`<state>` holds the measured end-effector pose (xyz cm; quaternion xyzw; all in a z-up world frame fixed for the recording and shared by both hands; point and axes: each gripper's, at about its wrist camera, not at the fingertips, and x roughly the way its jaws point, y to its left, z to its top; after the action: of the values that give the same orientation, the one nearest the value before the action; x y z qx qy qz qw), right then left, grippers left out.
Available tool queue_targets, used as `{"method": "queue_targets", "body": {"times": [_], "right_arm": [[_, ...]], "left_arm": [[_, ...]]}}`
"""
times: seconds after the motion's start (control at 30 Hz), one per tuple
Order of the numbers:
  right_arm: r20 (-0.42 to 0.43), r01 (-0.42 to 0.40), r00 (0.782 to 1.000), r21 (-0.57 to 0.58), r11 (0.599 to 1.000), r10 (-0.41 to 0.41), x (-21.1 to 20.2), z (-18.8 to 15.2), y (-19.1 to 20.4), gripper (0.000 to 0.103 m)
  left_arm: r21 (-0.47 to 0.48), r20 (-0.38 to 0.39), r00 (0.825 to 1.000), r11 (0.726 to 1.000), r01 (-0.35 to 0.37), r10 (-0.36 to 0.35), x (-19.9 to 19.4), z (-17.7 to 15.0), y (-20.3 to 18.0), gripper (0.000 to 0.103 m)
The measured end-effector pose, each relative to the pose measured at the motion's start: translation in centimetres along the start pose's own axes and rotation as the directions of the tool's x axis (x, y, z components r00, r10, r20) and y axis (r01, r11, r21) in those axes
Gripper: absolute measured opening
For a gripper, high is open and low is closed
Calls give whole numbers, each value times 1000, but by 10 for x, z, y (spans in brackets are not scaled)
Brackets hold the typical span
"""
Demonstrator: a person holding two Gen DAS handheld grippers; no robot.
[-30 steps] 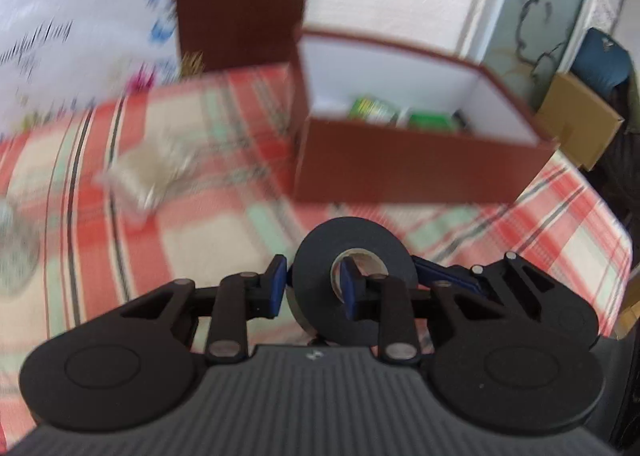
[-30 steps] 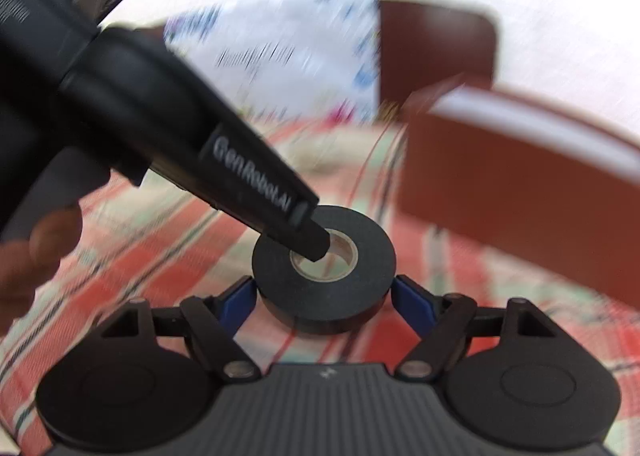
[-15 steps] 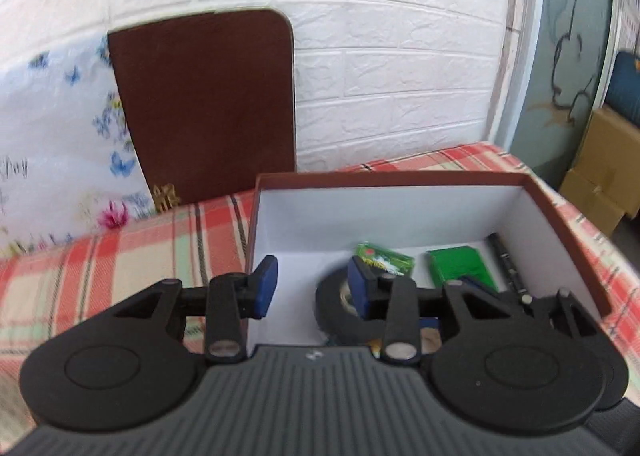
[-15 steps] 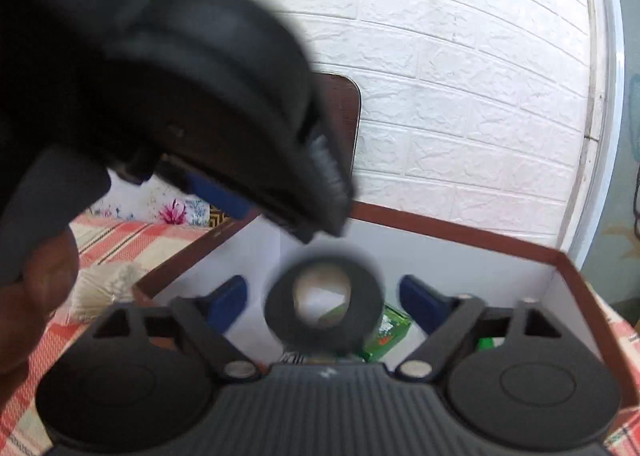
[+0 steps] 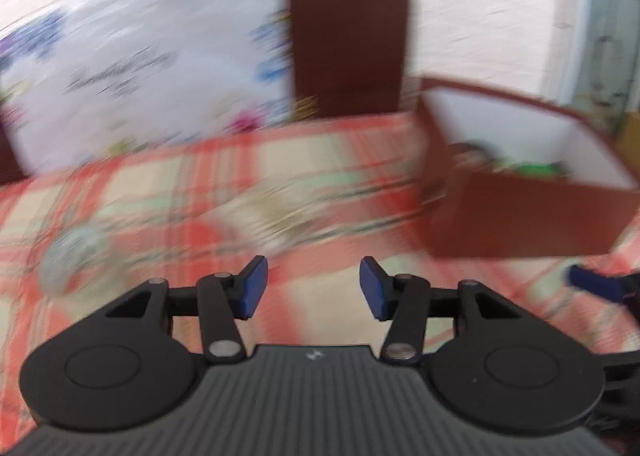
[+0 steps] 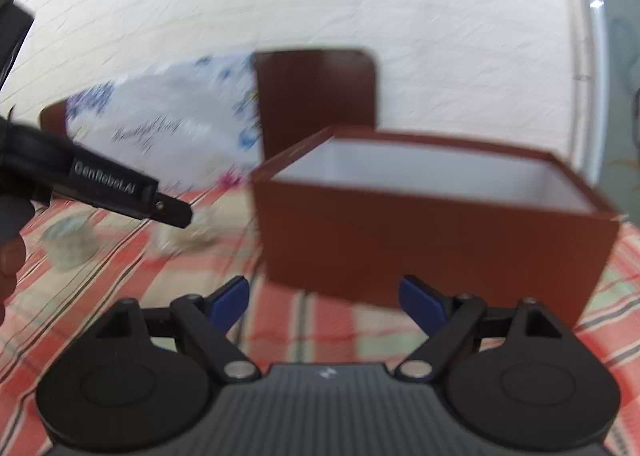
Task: Organize objects
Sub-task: 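Move the right gripper to the cotton swab bag and grasp it, then lift the swab bag with the right gripper while the left gripper takes it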
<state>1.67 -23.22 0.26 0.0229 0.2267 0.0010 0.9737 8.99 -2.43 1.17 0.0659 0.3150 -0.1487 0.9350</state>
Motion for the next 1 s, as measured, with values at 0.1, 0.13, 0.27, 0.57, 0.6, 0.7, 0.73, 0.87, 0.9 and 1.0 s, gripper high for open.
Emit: {"method": "queue_targets", "body": {"times": [0.1, 0.13, 0.27, 0.57, 0.6, 0.7, 0.73, 0.87, 0.9, 1.0], "right_arm": [[-59, -94, 994, -56, 994, 91, 3, -6, 31, 81], [-71, -124, 990, -89, 988, 118, 7, -5, 43, 80], [-96, -194, 979, -198, 961, 178, 29, 7, 95, 81], [-139, -114, 987, -287, 951, 77, 154, 40, 155, 100], [-192, -116, 980, -300, 947, 59, 169, 38, 156, 98], [-209, -173, 970, -224, 959, 126, 164, 37, 142, 68], [-205, -171, 971, -237, 956, 122, 155, 33, 141, 68], [-217, -201, 964, -209, 957, 155, 109, 12, 125, 68], [-224, -209, 961, -196, 958, 164, 95, 6, 119, 68], [-234, -199, 960, -176, 964, 155, 53, -11, 102, 68]], "left_arm": [[-94, -53, 990, 987, -132, 127, 6, -24, 57, 54], [-110, -54, 984, 978, -178, 173, 6, -33, 74, 55], [-207, 23, 970, 951, -231, 241, 1, -71, 120, 78], [-239, 49, 975, 951, -197, 215, -2, -72, 130, 79], [-242, 50, 976, 950, -195, 213, -2, -72, 132, 79], [-242, 51, 975, 950, -196, 214, 1, -75, 127, 79], [-244, 51, 976, 950, -195, 214, 1, -75, 128, 79], [-239, 47, 975, 950, -202, 219, 0, -75, 127, 81], [-236, 44, 974, 950, -204, 220, 0, -74, 127, 81], [-217, 25, 976, 954, -207, 218, 1, -72, 125, 84]]}}
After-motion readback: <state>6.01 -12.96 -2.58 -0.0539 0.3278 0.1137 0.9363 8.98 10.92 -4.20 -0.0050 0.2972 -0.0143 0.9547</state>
